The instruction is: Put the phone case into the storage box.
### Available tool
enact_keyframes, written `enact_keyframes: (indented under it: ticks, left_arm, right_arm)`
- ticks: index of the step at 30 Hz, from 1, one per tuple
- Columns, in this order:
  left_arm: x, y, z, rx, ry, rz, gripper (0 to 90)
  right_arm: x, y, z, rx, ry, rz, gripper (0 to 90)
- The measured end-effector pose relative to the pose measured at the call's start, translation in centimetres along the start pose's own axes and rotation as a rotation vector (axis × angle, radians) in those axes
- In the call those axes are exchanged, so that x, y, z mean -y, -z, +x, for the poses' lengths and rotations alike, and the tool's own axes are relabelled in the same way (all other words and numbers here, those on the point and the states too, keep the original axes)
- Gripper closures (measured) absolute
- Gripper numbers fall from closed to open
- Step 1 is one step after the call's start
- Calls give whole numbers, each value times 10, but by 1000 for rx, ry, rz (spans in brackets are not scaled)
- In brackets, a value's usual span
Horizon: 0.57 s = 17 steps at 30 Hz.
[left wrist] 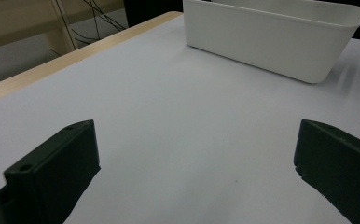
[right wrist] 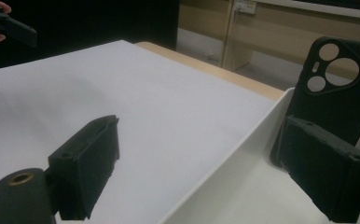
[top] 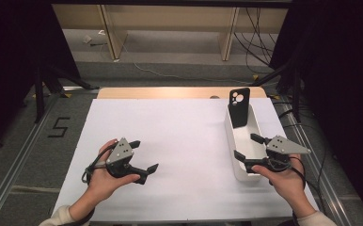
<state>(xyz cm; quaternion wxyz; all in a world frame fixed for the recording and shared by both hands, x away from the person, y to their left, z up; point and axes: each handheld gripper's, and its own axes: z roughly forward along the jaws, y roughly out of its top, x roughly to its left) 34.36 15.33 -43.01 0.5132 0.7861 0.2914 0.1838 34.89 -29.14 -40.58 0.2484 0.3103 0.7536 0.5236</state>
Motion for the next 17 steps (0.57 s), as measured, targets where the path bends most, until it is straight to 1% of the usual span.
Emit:
enact_keyframes:
  ticks: [17]
  left_arm:
    - [0,0,1,1,3,4,0]
  right_arm:
    - [1,-1,0,5,-1,0,137]
